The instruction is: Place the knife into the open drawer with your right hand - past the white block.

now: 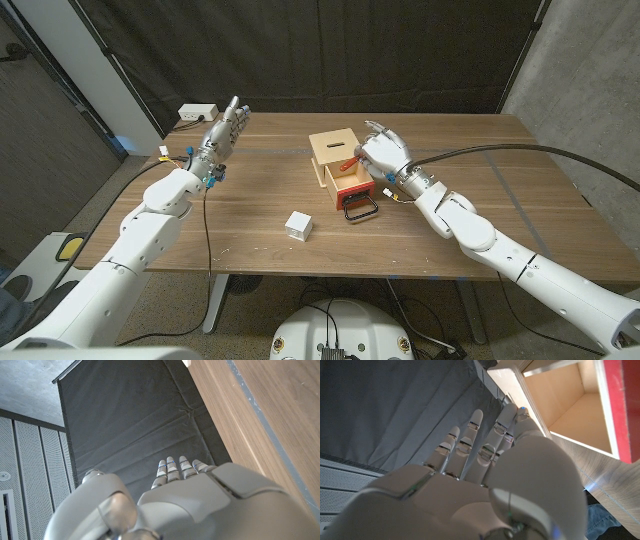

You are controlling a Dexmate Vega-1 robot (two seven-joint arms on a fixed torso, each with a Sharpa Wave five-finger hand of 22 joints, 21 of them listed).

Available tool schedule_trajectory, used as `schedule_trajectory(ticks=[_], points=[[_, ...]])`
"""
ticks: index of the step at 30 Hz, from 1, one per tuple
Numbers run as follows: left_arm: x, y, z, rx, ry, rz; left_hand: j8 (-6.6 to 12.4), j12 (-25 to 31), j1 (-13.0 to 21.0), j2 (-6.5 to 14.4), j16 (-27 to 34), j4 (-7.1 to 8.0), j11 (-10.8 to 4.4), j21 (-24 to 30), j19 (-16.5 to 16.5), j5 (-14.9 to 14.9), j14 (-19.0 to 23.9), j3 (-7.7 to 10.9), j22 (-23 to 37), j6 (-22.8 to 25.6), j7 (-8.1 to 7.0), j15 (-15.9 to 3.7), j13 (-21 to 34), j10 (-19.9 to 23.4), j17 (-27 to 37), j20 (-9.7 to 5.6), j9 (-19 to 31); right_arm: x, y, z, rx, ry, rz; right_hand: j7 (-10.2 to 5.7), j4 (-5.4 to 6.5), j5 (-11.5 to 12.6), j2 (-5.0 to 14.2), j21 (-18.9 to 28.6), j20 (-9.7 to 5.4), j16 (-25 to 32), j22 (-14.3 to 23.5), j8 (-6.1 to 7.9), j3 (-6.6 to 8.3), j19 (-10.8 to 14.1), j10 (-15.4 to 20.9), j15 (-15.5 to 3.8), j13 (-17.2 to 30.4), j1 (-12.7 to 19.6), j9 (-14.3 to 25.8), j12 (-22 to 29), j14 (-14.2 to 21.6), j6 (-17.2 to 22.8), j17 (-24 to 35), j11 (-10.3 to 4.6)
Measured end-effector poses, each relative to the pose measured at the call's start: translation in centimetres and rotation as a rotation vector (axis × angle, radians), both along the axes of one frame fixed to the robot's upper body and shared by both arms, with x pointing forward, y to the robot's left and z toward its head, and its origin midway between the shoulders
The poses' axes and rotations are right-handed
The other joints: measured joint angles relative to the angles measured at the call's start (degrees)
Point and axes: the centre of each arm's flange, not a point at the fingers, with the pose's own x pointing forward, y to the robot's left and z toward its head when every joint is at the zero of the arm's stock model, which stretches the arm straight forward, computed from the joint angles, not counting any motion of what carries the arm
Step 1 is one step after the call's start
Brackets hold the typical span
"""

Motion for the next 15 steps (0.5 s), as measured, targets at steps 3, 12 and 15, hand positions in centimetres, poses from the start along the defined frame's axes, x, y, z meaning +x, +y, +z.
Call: schedule_trajectory(ticks=[3, 12, 15], points=[[0.0, 0.1, 0.0, 0.002, 0.001, 0.001, 0.00, 0.0, 0.0, 0.0, 0.0, 0.00, 0.00, 0.0, 0.0, 0.0, 0.0, 0.00, 0.0, 0.0, 0.00, 0.00, 0.0, 0.0, 0.0, 0.00, 0.0, 0.2, 0.0, -0.3, -0.003, 0.004, 0.004, 0.00, 0.00, -0.2, 0.05, 0.0, -0.20, 0.0, 0.0, 0.00, 0.00, -0.2, 0.0, 0.00, 0.0, 0.0, 0.0, 0.0, 0.0, 0.0, 0.0, 0.03], [-0.2, 0.2, -0.2, 0.003, 0.006, 0.003, 0.00, 0.0, 0.0, 0.0, 0.0, 0.24, 0.00, 0.0, 0.0, 0.0, 0.0, -0.24, 0.0, 0.0, 0.00, 0.00, 0.0, 0.0, 0.0, 0.00, 0.0, 0.8, -0.3, -1.1, -0.010, 0.019, 0.004, 0.00, -0.23, -0.2, 0.13, 0.0, -0.71, 0.0, 0.0, 0.00, 0.24, -0.7, -0.2, 0.00, 0.0, -0.1, 0.0, -0.2, 0.0, 0.0, 0.0, 0.20], [-0.2, 0.3, -0.3, 0.002, 0.007, 0.005, 0.00, 0.0, 0.0, 0.0, 0.0, 0.24, 0.00, 0.0, 0.0, 0.0, 0.0, -0.23, 0.0, 0.0, 0.00, 0.00, 0.0, 0.0, 0.0, 0.00, 0.0, 1.0, -0.4, -1.3, -0.012, 0.023, 0.006, 0.00, -0.23, -0.2, 0.13, 0.0, -0.91, 0.0, 0.0, 0.00, 0.24, -0.9, -0.5, 0.00, 0.1, -0.1, 0.0, -0.2, 0.0, 0.0, 0.0, -0.09]])
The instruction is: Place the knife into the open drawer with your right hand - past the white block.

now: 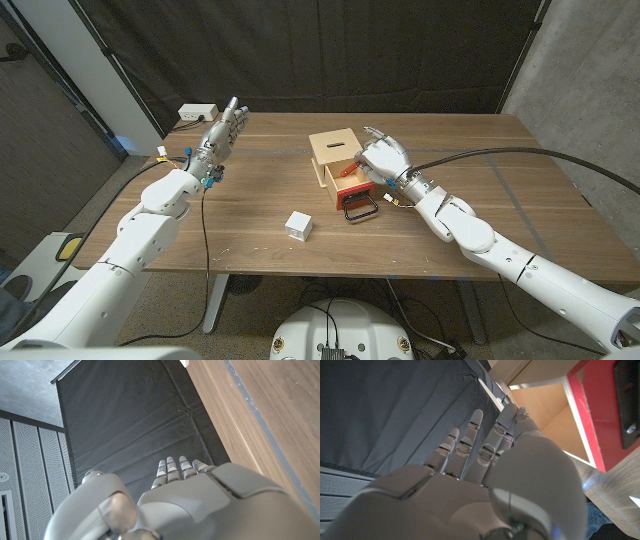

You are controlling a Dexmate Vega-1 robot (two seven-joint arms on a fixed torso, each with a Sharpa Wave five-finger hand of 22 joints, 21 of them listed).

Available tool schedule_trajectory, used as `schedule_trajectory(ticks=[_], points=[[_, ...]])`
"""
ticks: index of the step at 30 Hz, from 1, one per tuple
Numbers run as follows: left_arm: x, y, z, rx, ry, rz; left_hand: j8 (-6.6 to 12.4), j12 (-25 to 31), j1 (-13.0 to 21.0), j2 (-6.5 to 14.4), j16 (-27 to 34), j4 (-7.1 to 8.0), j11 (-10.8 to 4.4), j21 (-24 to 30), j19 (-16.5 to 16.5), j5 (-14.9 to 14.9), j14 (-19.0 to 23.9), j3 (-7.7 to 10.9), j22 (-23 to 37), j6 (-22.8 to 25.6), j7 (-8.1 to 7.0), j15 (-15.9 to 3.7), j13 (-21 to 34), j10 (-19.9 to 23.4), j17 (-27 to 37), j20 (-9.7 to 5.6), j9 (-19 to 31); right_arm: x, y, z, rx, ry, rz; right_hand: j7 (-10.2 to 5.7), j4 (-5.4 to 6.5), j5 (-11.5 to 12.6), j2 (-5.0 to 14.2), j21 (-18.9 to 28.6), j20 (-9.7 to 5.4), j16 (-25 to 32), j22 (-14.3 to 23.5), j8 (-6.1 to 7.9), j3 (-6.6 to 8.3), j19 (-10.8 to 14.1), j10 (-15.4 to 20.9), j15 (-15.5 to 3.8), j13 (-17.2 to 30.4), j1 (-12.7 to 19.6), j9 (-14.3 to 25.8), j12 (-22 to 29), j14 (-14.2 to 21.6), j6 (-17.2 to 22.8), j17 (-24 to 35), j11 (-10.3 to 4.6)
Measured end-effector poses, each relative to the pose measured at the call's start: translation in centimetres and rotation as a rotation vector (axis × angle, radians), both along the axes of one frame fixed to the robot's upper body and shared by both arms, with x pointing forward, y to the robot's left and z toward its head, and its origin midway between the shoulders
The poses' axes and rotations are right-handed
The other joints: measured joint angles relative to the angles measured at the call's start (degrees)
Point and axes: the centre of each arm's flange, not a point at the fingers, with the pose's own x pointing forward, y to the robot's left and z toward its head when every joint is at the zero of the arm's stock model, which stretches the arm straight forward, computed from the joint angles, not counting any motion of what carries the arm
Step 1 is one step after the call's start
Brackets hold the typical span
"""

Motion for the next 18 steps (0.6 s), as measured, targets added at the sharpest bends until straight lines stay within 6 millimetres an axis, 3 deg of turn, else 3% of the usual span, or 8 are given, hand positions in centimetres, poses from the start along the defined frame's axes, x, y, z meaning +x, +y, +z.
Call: schedule_trajectory(ticks=[18], points=[[-0.2, 0.3, -0.7, -0.008, 0.011, 0.003, 0.00, 0.0, 0.0, 0.0, 0.0, -0.25, 0.00, 0.3, 0.0, 0.0, 0.0, -0.24, 0.0, 0.0, 0.00, 0.00, 0.0, 0.0, 0.0, 0.00, 0.0, 0.3, 0.3, -1.2, -0.012, 0.026, 0.017, 0.00, 0.01, 0.1, -0.01, 0.0, -1.03, 0.0, 0.0, 0.00, -0.01, -1.0, 0.0, 0.00, 0.2, 0.0, 0.0, 0.0, 0.0, 0.0, 0.2, 0.00]])
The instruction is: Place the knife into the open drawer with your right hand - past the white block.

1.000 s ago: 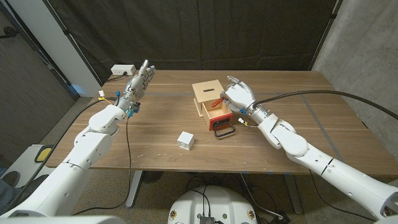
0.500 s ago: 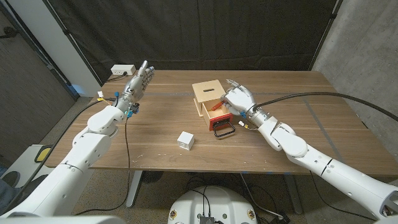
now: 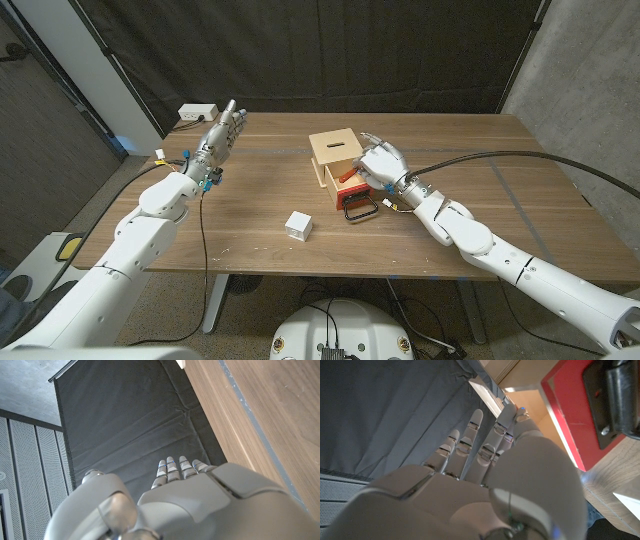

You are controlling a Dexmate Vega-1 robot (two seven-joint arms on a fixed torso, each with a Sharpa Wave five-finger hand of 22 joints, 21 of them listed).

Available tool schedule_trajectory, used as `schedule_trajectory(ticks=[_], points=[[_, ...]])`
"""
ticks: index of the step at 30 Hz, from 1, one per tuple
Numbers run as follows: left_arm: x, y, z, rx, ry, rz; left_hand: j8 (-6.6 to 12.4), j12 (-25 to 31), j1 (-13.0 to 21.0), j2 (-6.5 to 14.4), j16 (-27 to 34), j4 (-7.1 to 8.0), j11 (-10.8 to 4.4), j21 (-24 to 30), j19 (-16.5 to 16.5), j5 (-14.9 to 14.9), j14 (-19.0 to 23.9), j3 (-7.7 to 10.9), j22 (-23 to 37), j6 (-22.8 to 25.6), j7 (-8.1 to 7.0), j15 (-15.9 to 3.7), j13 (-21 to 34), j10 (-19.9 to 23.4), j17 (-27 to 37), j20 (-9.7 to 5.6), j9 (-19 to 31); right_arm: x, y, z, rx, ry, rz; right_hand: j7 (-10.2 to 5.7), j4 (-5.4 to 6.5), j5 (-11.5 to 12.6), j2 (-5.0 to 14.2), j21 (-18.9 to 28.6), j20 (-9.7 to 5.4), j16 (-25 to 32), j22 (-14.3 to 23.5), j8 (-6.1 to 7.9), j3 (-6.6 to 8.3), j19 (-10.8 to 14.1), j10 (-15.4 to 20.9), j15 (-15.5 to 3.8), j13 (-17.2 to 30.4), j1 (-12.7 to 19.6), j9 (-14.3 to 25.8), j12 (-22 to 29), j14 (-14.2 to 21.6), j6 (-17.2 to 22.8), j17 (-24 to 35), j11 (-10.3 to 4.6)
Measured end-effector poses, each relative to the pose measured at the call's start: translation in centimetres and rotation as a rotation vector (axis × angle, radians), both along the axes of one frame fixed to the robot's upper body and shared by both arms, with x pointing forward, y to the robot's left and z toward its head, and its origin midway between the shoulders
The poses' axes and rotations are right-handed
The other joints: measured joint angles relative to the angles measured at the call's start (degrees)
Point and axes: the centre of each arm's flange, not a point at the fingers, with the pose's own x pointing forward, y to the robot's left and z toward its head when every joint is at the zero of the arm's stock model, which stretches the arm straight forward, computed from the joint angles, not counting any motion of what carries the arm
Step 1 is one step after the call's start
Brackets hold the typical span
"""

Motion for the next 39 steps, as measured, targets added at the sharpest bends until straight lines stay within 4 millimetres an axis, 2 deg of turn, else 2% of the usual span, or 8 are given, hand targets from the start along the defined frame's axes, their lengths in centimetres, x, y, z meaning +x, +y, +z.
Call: schedule_trajectory(ticks=[13, 17, 18, 21, 24, 27, 39], points=[[-0.07, 0.06, -0.19, -0.002, 0.003, 0.002, 0.00, 0.0, 0.5, 0.5, 0.0, 0.17, 0.00, 0.0, 0.0, 0.0, 0.0, -0.16, 0.0, 0.0, 0.00, 0.00, 0.0, 0.0, 0.0, 0.00, 0.0, 0.32, 0.08, -0.59, -0.005, 0.015, 0.010, 0.00, 0.00, 0.0, 0.21, 0.0, 0.00, 0.2, 0.0, 0.00, 0.00, 0.0, -0.9, 0.00, 0.3, -0.2, 0.0, -0.3, 0.0, 0.0, 0.3, -0.06], [-0.07, 0.06, -0.19, -0.002, 0.003, 0.002, 0.00, 0.0, 0.5, 0.5, 0.0, 0.17, 0.00, 0.0, 0.0, 0.0, 0.0, -0.16, 0.0, 0.0, 0.00, 0.00, 0.0, 0.0, 0.0, 0.00, 0.0, 0.34, 0.11, -0.66, -0.005, 0.018, 0.012, -0.17, -0.24, 0.0, 0.35, 0.5, -0.29, 0.2, 0.3, 0.00, 0.24, -0.3, -4.0, 0.00, 1.0, -1.0, 0.0, -1.4, 0.0, -0.2, 0.5, -0.14], [-0.05, 0.06, -0.20, -0.002, 0.004, 0.002, 0.00, 0.0, 0.5, 0.5, 0.0, 0.17, 0.00, 0.0, 0.0, 0.0, 0.0, -0.16, 0.0, 0.0, 0.00, 0.00, 0.0, 0.0, 0.0, 0.00, 0.0, 0.36, 0.10, -0.70, -0.006, 0.020, 0.013, -0.69, -0.24, 0.0, 0.35, 0.6, -0.10, 0.2, 0.3, -0.01, 0.24, -0.5, -4.9, 0.00, 1.2, -1.3, 0.0, -1.6, 0.0, -0.7, 0.5, -0.17], [-0.03, 0.00, -0.12, -0.001, 0.003, 0.001, 0.00, 0.0, 0.5, 0.5, 0.0, 0.16, 0.00, 0.0, 0.0, 0.0, 0.0, -0.16, 0.0, 0.0, 0.00, 0.00, 0.0, 0.0, 0.0, 0.00, 0.0, 0.38, 0.09, -0.74, -0.008, 0.023, 0.013, -2.06, 0.86, 0.0, 0.27, 0.9, 0.32, 0.2, 0.3, -0.80, 1.82, -1.0, -7.6, 0.28, 1.6, -2.3, 0.0, -2.4, -0.8, -2.1, 0.5, -0.20], [0.01, -0.10, -0.11, 0.000, 0.004, 0.001, 0.00, 0.0, 0.5, 0.5, 0.0, 0.16, 0.00, 0.0, 0.0, 0.0, 0.0, -0.16, 0.0, 0.0, 0.00, 0.00, 0.0, 0.0, 0.0, 0.00, 0.0, 0.43, -0.02, -0.78, -0.013, 0.029, 0.010, -3.01, 0.94, 0.0, -0.21, 0.9, 0.80, 0.2, 0.3, -1.03, 1.90, -1.4, -9.7, 0.49, 2.0, -3.9, 0.0, -3.1, -1.6, -3.1, 0.5, 0.08], [0.05, -0.18, -0.11, 0.000, 0.005, 0.000, 0.00, 0.0, 0.5, 0.5, 0.0, 0.15, 0.00, 0.0, 0.0, 0.0, 0.0, -0.17, 0.0, 0.0, 0.00, 0.00, 0.0, 0.0, 0.0, 0.00, 0.0, 0.43, -0.04, -0.75, -0.015, 0.035, 0.009, -2.98, 1.10, 0.2, -0.33, 0.9, 1.01, 0.0, 0.3, -1.57, 2.06, -1.6, -11.2, 0.71, 2.3, -5.0, 0.9, -3.6, -2.4, -4.7, 0.5, 0.05], [0.15, -0.19, -0.22, -0.003, 0.007, 0.000, 0.00, 0.0, 0.4, 0.4, 0.0, 0.17, 0.00, 0.0, 0.0, 0.0, 0.0, -0.47, 0.0, 0.0, 0.00, 0.00, 0.0, 0.0, 0.0, 0.00, 0.0, 0.40, -0.04, -0.61, -0.021, 0.055, 0.014, -2.86, 1.75, 0.4, -1.14, 0.9, 1.74, 0.0, 0.3, -1.85, 2.02, -2.4, -13.5, 1.12, 2.3, -7.2, 1.4, -4.8, -3.8, -6.2, 0.5, 0.03]])
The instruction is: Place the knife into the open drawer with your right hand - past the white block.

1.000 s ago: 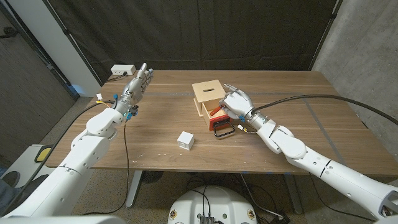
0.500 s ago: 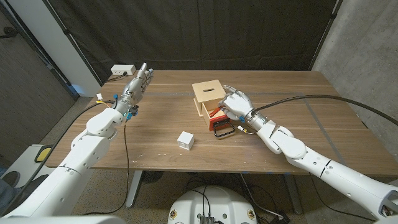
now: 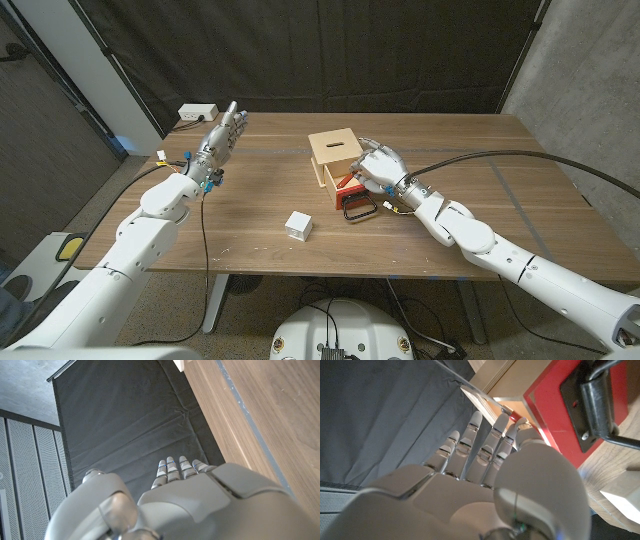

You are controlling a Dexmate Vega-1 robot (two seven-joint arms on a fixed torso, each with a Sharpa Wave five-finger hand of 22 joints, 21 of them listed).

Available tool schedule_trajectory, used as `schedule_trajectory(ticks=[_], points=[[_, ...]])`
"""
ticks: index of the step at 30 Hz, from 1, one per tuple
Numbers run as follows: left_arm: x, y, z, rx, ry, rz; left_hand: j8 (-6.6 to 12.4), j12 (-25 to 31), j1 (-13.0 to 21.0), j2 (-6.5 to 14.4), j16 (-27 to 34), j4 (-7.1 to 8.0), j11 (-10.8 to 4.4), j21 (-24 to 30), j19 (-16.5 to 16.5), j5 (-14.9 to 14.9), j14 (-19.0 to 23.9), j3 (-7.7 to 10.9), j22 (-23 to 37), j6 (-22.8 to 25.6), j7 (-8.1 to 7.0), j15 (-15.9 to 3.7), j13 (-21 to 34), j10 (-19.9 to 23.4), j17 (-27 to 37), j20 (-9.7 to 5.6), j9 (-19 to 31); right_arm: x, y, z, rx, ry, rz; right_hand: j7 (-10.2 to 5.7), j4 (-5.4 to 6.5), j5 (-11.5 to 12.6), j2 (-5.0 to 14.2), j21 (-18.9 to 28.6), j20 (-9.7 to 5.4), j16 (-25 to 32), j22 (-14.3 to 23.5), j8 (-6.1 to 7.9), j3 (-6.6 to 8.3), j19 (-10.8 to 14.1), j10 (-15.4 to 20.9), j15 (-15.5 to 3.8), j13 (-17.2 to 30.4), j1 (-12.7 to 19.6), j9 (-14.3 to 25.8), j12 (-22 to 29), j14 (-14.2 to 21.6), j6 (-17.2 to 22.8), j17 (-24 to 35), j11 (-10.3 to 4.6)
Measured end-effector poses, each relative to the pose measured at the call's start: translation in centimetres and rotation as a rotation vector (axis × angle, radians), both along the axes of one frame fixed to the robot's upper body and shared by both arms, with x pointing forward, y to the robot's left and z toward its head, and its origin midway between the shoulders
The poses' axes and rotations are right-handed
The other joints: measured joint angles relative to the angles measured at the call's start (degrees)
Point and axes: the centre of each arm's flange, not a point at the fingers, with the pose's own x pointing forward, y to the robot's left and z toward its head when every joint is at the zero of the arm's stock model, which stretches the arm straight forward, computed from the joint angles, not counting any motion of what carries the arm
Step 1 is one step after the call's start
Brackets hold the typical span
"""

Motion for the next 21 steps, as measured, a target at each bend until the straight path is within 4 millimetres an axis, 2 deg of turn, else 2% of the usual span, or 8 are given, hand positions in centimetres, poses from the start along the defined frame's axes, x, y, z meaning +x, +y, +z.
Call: schedule_trajectory(ticks=[11, 17, 21], points=[[0.04, 0.01, -0.07, 0.000, 0.002, 0.000, 0.00, 0.0, 0.0, 0.0, 0.0, 0.00, 0.00, 0.0, 0.0, 0.0, 0.0, 0.00, 0.0, 0.0, 0.00, 0.00, 0.0, 0.0, 0.0, 0.00, 0.0, -0.39, -0.05, 0.43, 0.005, -0.001, 0.005, 0.00, 0.46, 0.0, -1.41, 0.2, 0.53, 0.0, 0.0, -0.99, 0.00, -0.5, -3.9, 0.33, 0.3, -2.1, 0.3, -0.9, -1.7, -4.1, 0.2, 0.02], [0.05, 0.00, -0.09, 0.001, 0.002, -0.002, 0.00, 0.0, 0.0, 0.0, 0.0, -0.17, 0.00, 0.0, 0.0, 0.0, 0.0, -0.16, 0.0, 0.0, 0.00, 0.00, 0.0, 0.0, 0.0, 0.00, 0.0, -0.56, -0.06, 0.51, 0.009, -0.002, 0.006, 0.00, 0.86, 0.0, -1.44, 0.3, 0.65, 0.0, 0.0, -1.47, -0.08, -0.6, -4.8, 0.61, 0.3, -2.9, 0.4, -0.9, -2.0, -5.0, 0.3, 0.07], [0.04, -0.02, -0.09, 0.002, 0.002, -0.003, 0.00, 0.0, 0.0, 0.0, 0.0, -0.17, 0.00, 0.0, 0.0, 0.0, 0.0, -0.16, 0.0, 0.0, 0.00, 0.00, 0.0, 0.0, 0.0, 0.00, 0.0, -0.79, -0.07, 0.59, 0.014, -0.005, 0.009, -0.15, 1.04, 0.0, -1.29, 0.9, 2.82, 0.0, 0.0, -1.61, 0.10, 0.8, -5.4, 0.61, 0.6, -3.7, 0.6, -0.9, -2.6, -5.4, 0.3, 0.08]])
